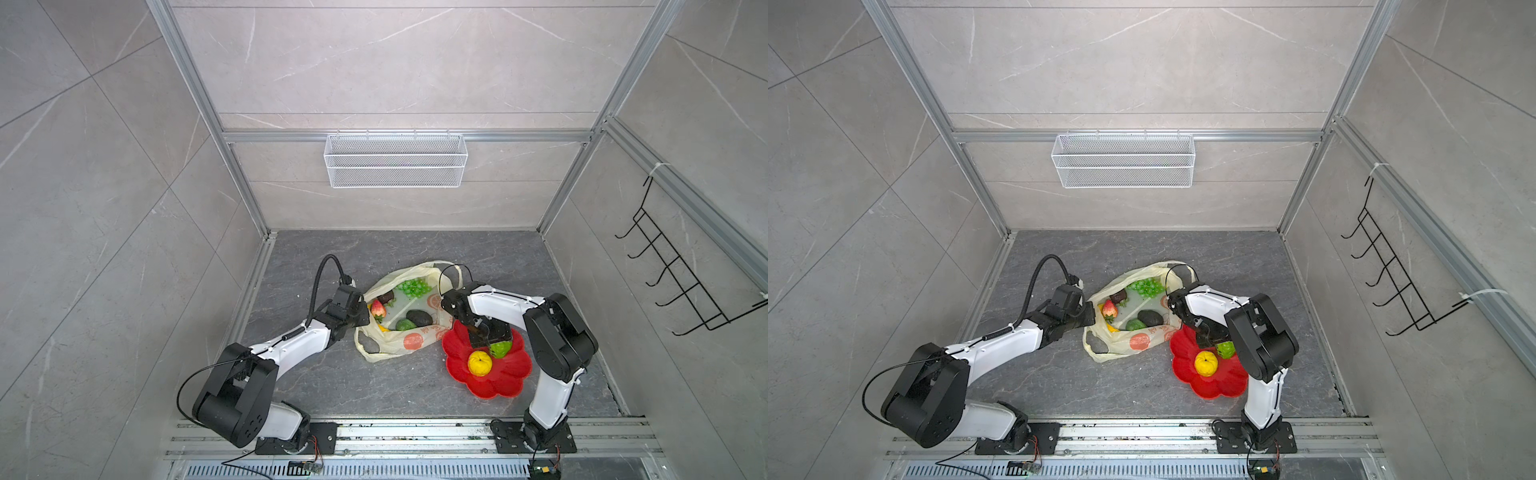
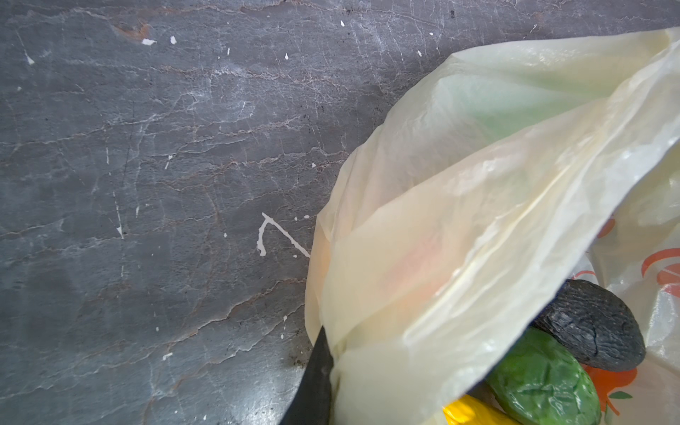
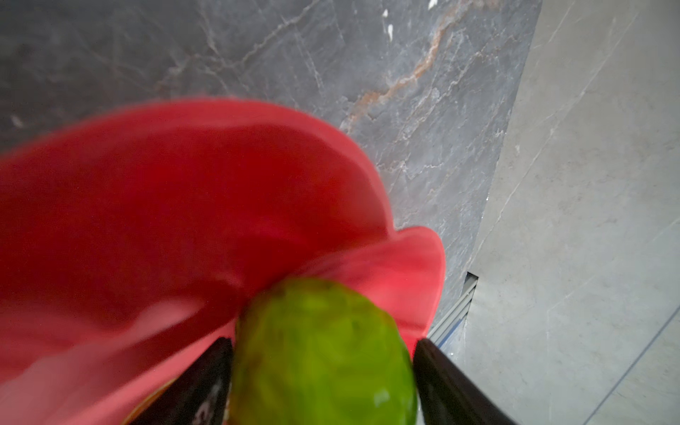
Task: Take the fake fruits out of the plastic bag
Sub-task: 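Lower the green fruit onto the red plate and open the right gripper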
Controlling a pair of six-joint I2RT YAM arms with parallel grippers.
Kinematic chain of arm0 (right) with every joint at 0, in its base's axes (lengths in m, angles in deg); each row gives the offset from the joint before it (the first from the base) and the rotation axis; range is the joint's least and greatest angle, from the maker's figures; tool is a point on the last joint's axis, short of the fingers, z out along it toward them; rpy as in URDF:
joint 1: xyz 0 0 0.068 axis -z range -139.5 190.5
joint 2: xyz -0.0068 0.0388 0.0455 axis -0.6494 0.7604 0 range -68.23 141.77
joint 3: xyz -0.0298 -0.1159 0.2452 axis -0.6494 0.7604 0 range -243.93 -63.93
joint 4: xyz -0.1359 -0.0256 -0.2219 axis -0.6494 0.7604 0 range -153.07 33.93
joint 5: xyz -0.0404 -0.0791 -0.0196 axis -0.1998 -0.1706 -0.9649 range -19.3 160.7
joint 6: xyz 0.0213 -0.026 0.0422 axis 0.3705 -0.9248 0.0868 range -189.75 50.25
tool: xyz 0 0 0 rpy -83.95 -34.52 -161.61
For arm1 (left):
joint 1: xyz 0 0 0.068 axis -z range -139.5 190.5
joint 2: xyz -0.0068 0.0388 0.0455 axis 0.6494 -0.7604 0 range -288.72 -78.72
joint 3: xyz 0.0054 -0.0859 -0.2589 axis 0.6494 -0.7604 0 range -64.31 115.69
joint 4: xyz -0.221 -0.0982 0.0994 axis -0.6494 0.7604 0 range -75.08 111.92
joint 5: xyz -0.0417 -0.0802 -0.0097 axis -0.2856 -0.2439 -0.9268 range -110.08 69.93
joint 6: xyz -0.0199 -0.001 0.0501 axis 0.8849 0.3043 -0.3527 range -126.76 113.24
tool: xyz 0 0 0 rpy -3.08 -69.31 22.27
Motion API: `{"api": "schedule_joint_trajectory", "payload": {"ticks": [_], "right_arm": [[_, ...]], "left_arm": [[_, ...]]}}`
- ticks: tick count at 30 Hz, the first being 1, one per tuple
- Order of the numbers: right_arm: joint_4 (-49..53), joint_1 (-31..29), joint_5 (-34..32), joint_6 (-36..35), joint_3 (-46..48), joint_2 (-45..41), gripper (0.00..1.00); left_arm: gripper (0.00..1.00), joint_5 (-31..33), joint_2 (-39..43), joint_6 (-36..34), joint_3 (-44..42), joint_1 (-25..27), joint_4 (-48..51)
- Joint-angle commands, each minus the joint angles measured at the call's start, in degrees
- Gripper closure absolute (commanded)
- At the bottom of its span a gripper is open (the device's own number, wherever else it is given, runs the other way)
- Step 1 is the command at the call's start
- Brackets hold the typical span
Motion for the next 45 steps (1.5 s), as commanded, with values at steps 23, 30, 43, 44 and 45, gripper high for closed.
{"api": "schedule_joint_trajectory", "payload": {"ticks": [23,30,43,44,45], "right_arm": [[0.5,-1.7,3.9,-1.5,-0.8,-5.9,0.18],[0.6,-2.8,6.3,-1.5,-0.8,-7.4,0.21],[1.6,-6.9,8.3,0.3,-2.5,-8.5,0.21],[1.7,-7.1,8.4,0.4,-2.9,-8.5,0.21],[1.9,-7.1,8.2,0.3,-3.2,-8.4,0.21]], "left_arm": [[0.90,0.5,0.1,-0.8,0.3,-0.3,-0.2],[0.90,0.6,0.2,-0.8,0.3,-0.3,-0.1],[0.89,0.4,0.2,-0.8,0.3,-0.3,-0.2],[0.89,0.4,0.2,-0.8,0.4,-0.3,-0.2],[0.89,0.4,0.2,-0.8,0.3,-0.3,-0.2]]}}
